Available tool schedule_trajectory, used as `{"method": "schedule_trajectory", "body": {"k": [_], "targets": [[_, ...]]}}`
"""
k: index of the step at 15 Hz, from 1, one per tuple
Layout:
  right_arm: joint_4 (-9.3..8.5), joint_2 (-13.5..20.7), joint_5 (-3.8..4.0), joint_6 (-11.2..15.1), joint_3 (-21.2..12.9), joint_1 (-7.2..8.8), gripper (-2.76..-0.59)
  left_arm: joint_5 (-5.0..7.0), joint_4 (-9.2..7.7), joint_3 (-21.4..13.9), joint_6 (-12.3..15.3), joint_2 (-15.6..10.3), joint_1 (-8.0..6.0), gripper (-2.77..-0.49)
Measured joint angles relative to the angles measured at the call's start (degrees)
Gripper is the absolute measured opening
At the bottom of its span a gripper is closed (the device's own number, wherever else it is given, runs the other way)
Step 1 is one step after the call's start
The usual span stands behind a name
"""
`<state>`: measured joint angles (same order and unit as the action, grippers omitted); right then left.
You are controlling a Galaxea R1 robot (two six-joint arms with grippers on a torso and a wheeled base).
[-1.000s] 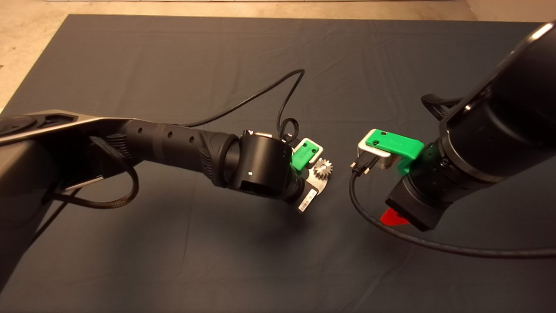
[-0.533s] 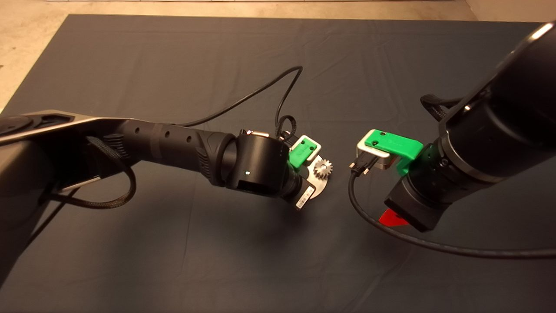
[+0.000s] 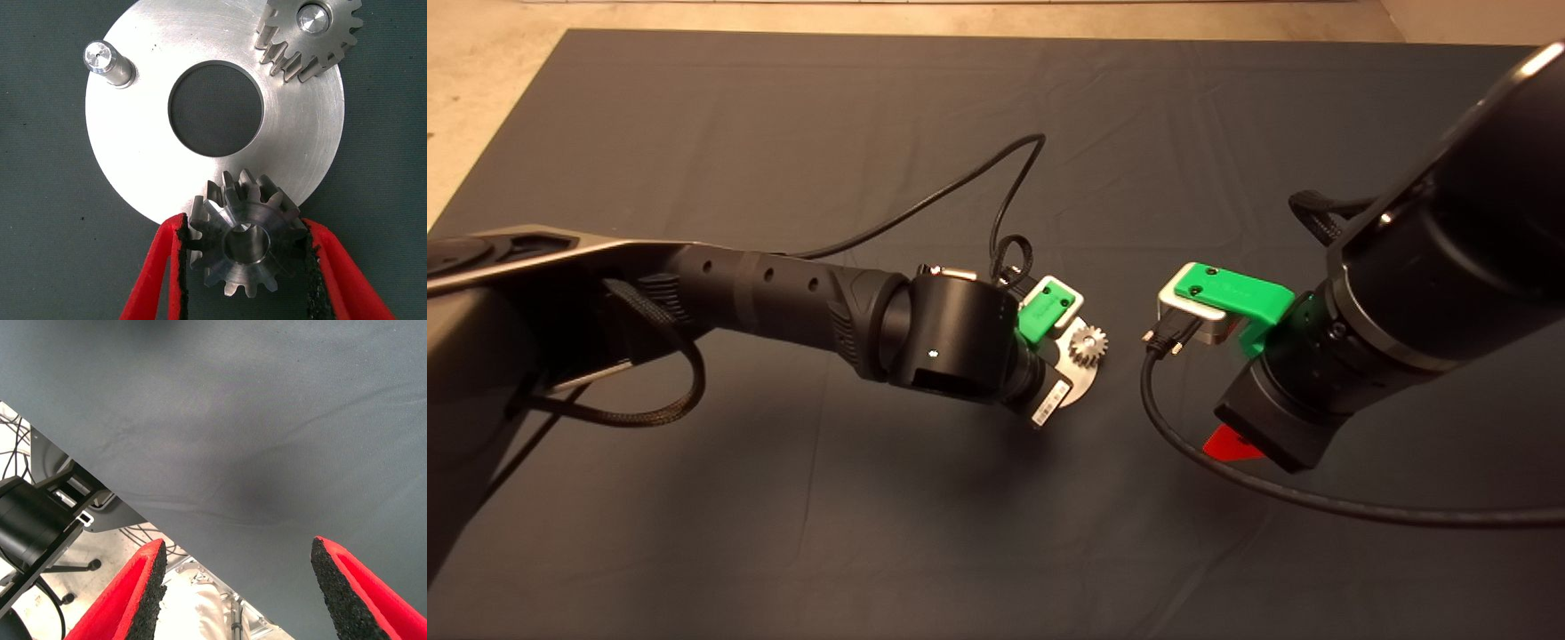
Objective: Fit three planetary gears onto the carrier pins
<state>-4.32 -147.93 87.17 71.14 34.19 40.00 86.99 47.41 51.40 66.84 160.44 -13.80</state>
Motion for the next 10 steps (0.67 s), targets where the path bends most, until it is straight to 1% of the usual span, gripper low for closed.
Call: {"method": "schedule_trajectory", "body": {"k": [10], "targets": [[0.0, 0.0, -0.05, -0.1, 0.0, 0.0, -1.76, -0.02, 0.81, 0.0, 0.0, 0.0, 0.45, -2.42]]}}
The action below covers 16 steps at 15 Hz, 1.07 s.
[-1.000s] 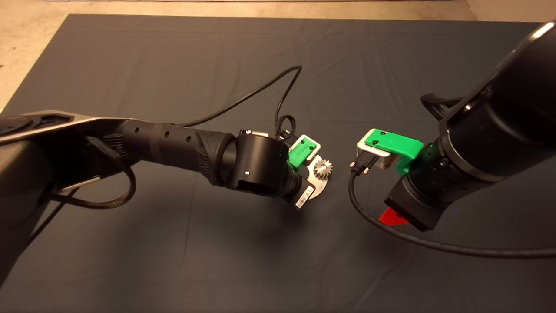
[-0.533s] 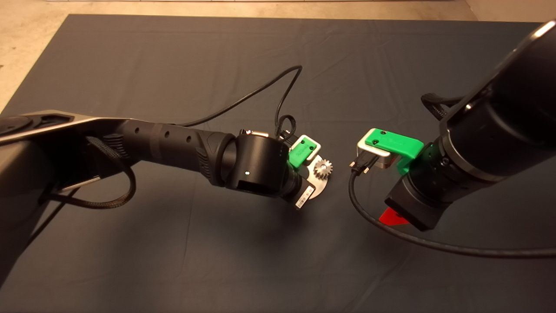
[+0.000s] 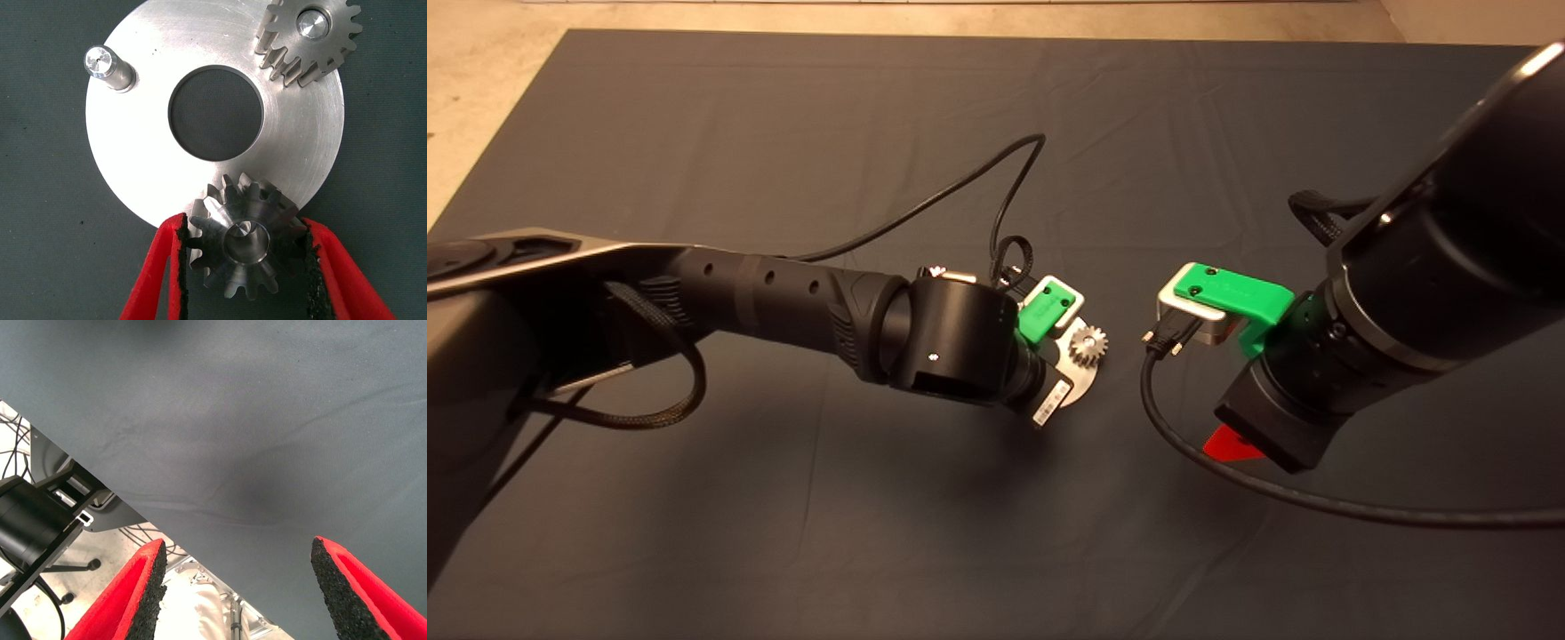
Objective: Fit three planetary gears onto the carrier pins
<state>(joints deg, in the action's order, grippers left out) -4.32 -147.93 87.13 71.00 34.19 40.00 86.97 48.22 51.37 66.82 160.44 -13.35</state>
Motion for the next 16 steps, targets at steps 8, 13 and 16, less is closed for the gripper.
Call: {"method": "schedule_trajectory", "body": {"k": [8, 13, 16], "targets": [[0.0, 0.0, -0.02, 0.0, 0.0, 0.01, -1.76, 0.16, 1.4, -0.4, 0.0, 0.0, 0.78, -2.42], [-0.01, 0.0, -0.05, 0.0, 0.0, 0.0, -1.76, 0.24, 1.53, -0.5, 0.0, 0.0, 0.81, -2.42], [0.0, 0.0, -0.05, 0.0, 0.0, 0.0, -1.76, 0.27, 1.53, -0.5, 0.0, 0.0, 0.81, -2.42]]}}
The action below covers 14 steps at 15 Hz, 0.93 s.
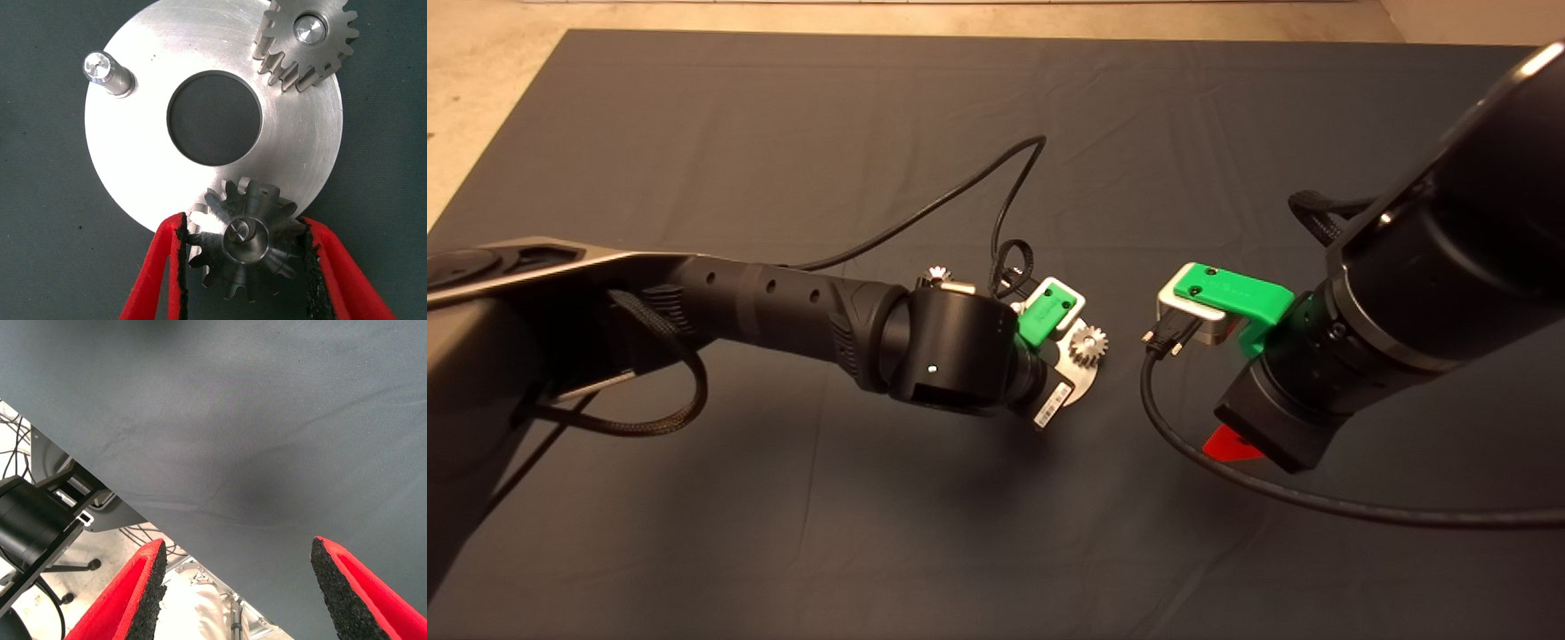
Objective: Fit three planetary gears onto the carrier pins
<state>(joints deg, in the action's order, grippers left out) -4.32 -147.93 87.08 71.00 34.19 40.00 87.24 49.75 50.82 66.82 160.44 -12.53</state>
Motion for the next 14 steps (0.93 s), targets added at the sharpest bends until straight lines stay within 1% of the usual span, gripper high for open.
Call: {"method": "schedule_trajectory", "body": {"k": [1, 3, 4, 14], "targets": [[0.0, 0.0, -0.01, 0.0, 0.0, 0.0, -1.76, 0.28, -0.22, -0.1, 0.0, 0.0, 0.11, -2.42], [-0.01, 0.0, -0.01, 0.0, 0.0, 0.0, -1.76, 0.2, -0.3, -0.2, 0.0, -0.4, 1.03, -2.43], [-0.01, 0.0, -0.01, 0.0, 0.0, 0.0, -1.76, 0.22, -0.59, -0.2, 0.0, -0.4, 1.18, -2.43], [-0.01, 0.0, -0.01, 0.0, 0.0, 0.0, -1.76, 0.22, -0.66, -0.2, 0.0, -0.5, 1.23, -2.42]]}}
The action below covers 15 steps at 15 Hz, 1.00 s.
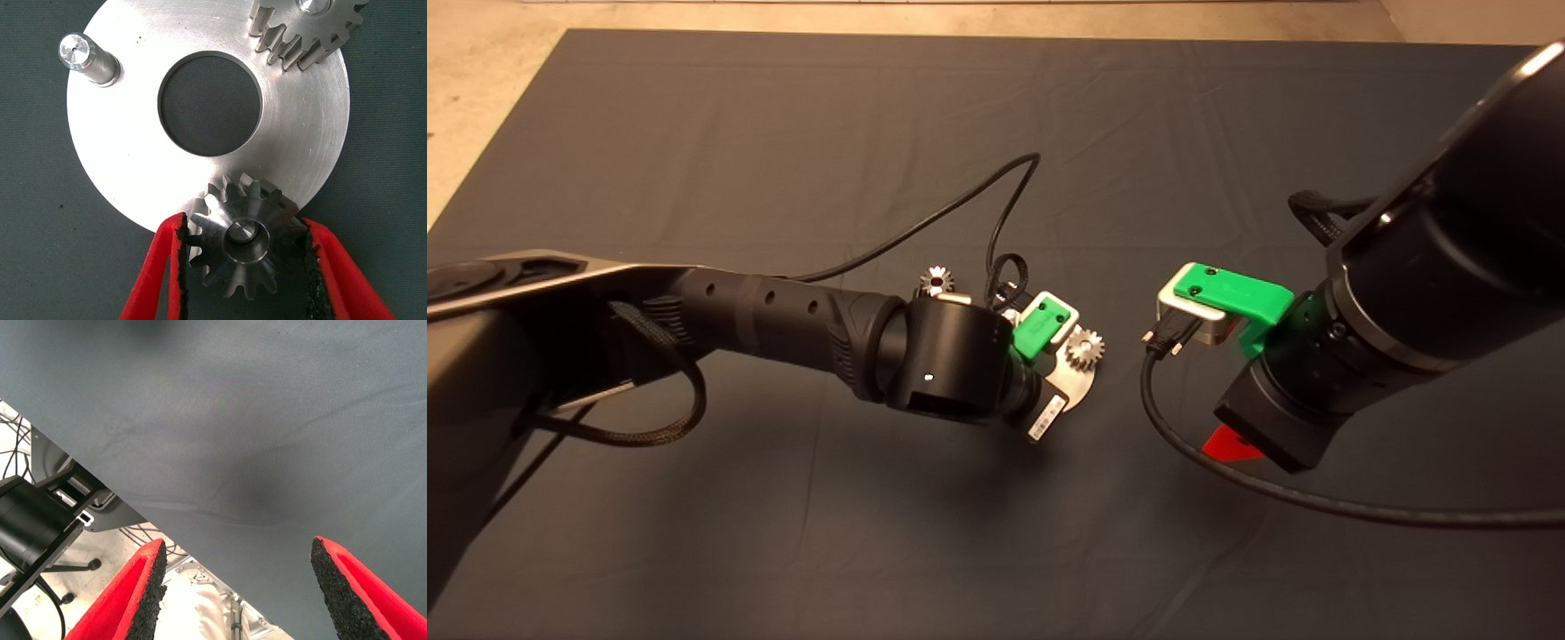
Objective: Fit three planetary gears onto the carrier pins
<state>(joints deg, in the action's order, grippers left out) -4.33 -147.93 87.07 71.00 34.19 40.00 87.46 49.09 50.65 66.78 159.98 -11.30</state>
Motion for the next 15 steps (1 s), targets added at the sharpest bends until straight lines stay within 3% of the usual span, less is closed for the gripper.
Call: {"method": "schedule_trajectory", "body": {"k": [11, 15], "targets": [[0.0, 0.0, 0.0, 0.0, 0.0, 0.0, -1.76, 0.02, -0.34, 0.0, 0.0, 0.0, -0.05, -2.08], [0.0, 0.0, -0.02, 0.0, 0.0, 0.0, -1.76, 0.0, -2.25, 0.3, 0.0, 0.0, -0.82, -2.08]]}}
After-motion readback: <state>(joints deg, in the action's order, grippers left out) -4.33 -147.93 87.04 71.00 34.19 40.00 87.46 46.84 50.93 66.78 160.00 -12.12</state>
